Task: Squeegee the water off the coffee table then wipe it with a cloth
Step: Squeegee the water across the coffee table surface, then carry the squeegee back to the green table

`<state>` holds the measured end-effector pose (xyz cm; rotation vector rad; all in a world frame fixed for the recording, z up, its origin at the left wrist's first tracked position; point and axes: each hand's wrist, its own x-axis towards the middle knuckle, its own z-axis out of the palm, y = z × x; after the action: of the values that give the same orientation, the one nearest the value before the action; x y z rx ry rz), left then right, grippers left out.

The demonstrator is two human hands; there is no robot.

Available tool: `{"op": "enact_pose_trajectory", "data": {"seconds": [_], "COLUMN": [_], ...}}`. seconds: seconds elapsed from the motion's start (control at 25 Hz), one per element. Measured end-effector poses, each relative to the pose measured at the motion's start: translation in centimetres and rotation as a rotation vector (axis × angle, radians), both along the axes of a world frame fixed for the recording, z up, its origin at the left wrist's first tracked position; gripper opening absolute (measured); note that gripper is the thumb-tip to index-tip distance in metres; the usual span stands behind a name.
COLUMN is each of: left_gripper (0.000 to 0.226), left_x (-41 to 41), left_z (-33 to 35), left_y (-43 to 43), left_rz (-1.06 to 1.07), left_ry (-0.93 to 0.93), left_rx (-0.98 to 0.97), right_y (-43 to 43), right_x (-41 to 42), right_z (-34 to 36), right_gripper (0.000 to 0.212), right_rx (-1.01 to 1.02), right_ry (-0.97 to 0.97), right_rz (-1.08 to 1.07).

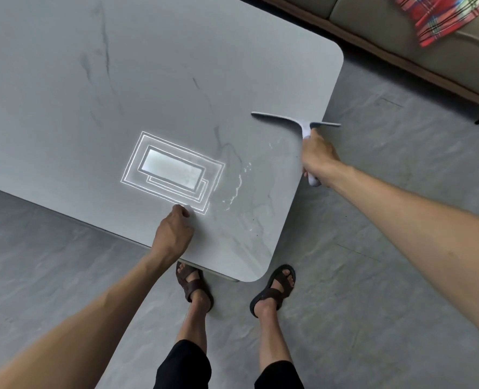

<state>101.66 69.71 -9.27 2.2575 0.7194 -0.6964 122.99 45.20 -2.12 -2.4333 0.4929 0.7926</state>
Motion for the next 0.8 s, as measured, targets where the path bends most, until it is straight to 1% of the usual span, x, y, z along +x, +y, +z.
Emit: {"op": "enact_pose_trajectory", "data": {"seconds": [0.12,0.2,0.24,0.32,0.36,0.48,0.56,0.6,0.68,0.72,0.8], "left_gripper": [0.029,0.030,0.030,0.030,0.029,0.024,0.022,0.021,0.020,0.019,0.016], "left_x": [-0.5,-0.6,-0.6,-0.5,-0.6,-0.9,-1.1,-1.2,-1.5,-1.6,-2.4], "left_z": [0.4,1.4,2.2,4.0,5.0,7.9,9.6,10.5,12.3,13.2,15.2], "left_y": [0.7,0.9,1.0,1.6,2.1,2.6,2.0,1.4,-0.5,-1.8,-4.8], "left_rz": [0.004,-0.001,0.000,-0.002,0.000,0.012,0.055,0.096,0.234,0.331,0.506], "left_ry": [0.017,0.016,0.012,0.004,0.001,-0.002,0.004,0.013,0.014,0.005,-0.016], "left_rx": [-0.030,-0.064,-0.088,-0.134,-0.149,-0.170,-0.174,-0.186,-0.254,-0.302,-0.407], "right_y": [0.4,0.4,0.3,-0.2,-0.4,-1.5,-1.9,-2.0,-1.8,-1.5,-0.8], "right_x": [-4.1,-6.1,-7.0,-8.6,-9.3,-10.6,-9.9,-9.5,-8.6,-8.2,-8.0], "right_z": [0.2,1.5,2.4,4.4,5.4,7.5,8.4,8.8,9.6,10.1,11.3], "right_gripper": [0.030,0.023,0.023,0.031,0.035,0.040,0.041,0.040,0.029,0.022,0.016], "right_rx": [0.020,0.020,0.020,-0.001,-0.011,-0.056,-0.037,0.005,0.189,0.307,0.484], "right_ry": [0.054,0.047,0.018,-0.035,-0.032,0.045,0.090,0.122,0.233,0.321,0.539], "right_rz": [0.023,-0.033,-0.065,-0.041,-0.005,0.076,0.062,0.049,0.037,0.023,-0.034]}}
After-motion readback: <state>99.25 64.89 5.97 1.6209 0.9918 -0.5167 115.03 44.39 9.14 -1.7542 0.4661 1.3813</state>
